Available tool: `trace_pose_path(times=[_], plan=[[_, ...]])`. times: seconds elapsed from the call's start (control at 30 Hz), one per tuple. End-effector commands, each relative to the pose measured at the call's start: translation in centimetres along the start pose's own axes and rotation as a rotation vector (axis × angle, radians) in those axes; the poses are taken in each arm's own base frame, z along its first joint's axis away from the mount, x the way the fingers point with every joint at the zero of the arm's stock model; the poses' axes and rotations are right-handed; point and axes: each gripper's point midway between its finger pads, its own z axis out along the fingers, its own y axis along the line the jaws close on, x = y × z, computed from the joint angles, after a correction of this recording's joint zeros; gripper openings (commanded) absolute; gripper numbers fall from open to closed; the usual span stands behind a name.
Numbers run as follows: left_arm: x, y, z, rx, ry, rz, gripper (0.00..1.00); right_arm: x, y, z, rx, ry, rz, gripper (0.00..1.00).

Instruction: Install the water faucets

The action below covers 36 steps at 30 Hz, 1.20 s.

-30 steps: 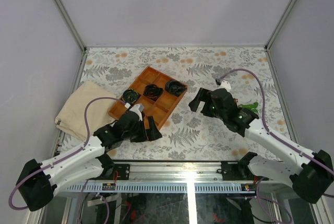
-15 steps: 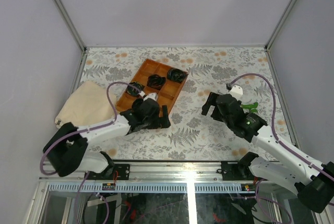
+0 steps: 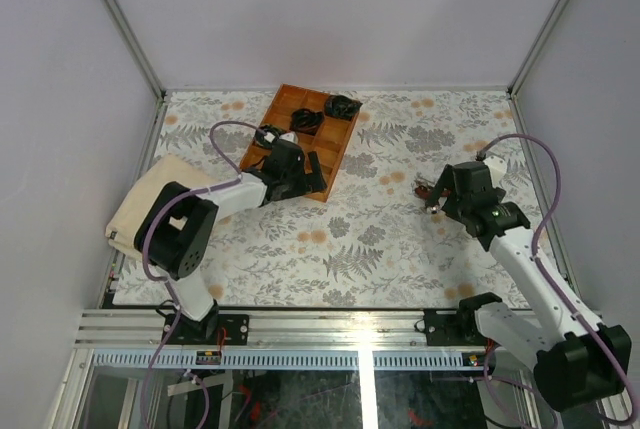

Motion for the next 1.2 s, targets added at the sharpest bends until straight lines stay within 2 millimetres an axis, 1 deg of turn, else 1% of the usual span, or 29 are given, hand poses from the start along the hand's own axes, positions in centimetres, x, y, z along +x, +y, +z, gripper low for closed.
trace_pose_path(times=[0.0, 0.03, 0.07, 0.13, 0.2, 0.33, 0.4, 0.43, 0.47, 0.53, 0.63, 0.67, 0.8, 0.83, 0.87, 1.0, 1.07, 1.13, 1.17], plan=[[-4.9, -0.3, 1.6, 0.057, -0.088, -0.021, 1.0, -0.6, 1.0, 1.8, -0.071, 0.075, -0.014, 0.99], [-5.5, -0.2, 1.8, 0.06, -0.085, -0.036, 1.0, -0.4, 0.9, 2.4, -0.062, 0.091, -0.015, 0.99], [-5.9, -0.5, 1.7, 0.075, -0.074, -0.041, 1.0, -0.4, 0.8, 3.0, -0.053, 0.106, -0.015, 0.99], [-6.2, -1.0, 1.2, 0.091, -0.06, -0.028, 1.0, -0.5, 0.9, 4.1, -0.04, 0.133, -0.016, 0.99], [-5.2, -1.2, 0.3, 0.118, -0.037, -0.031, 1.0, -0.6, 1.2, 5.1, -0.032, 0.149, -0.02, 0.99], [-3.2, -2.3, -2.4, 0.202, -0.031, -0.064, 1.0, -0.7, 1.7, 7.7, -0.019, 0.166, -0.035, 0.99], [-1.9, -2.3, -3.5, 0.205, -0.021, -0.052, 1.0, -0.7, 1.8, 8.9, -0.004, 0.185, -0.062, 0.99], [-1.3, -2.3, -4.2, 0.21, -0.019, -0.046, 1.0, -0.7, 1.8, 9.5, 0.008, 0.196, -0.077, 0.98], [-0.8, -2.3, -4.8, 0.219, -0.018, -0.043, 1.0, -0.8, 1.7, 9.9, 0.02, 0.207, -0.089, 0.93], [-0.2, -2.2, -6.0, 0.236, -0.024, -0.056, 1.0, -0.9, 1.8, 10.4, 0.025, 0.213, -0.11, 0.9], [0.1, -2.8, -7.9, 0.284, -0.041, -0.05, 1.0, -0.6, 2.2, 11.5, 0.007, 0.224, -0.124, 0.87], [0.2, -2.9, -8.5, 0.293, -0.046, -0.038, 1.0, -0.3, 2.3, 11.7, 0.001, 0.242, -0.135, 0.84], [0.2, -2.0, -10.2, 0.259, -0.068, 0.0, 1.0, 0.6, 2.3, 12.5, 0.0, 0.291, -0.17, 0.75], [0.1, -1.7, -10.7, 0.247, -0.08, 0.009, 1.0, 0.5, 2.2, 12.5, 0.008, 0.293, -0.172, 0.74], [-0.2, -1.5, -11.3, 0.235, -0.096, 0.016, 1.0, 0.2, 2.3, 12.5, 0.01, 0.286, -0.172, 0.74], [-0.5, -0.5, -12.5, 0.191, -0.132, 0.041, 1.0, -2.0, 3.2, 12.5, -0.007, 0.219, -0.164, 0.8], [-0.6, -0.3, -12.9, 0.178, -0.141, 0.046, 1.0, -2.9, 3.6, 13.1, -0.004, 0.202, -0.172, 0.81], [-0.5, 0.0, -13.2, 0.173, -0.143, 0.049, 1.0, -3.5, 4.0, 13.8, 0.005, 0.215, -0.188, 0.8], [-0.4, 0.1, -13.3, 0.17, -0.143, 0.05, 1.0, -3.3, 4.1, 14.4, 0.011, 0.233, -0.193, 0.79]])
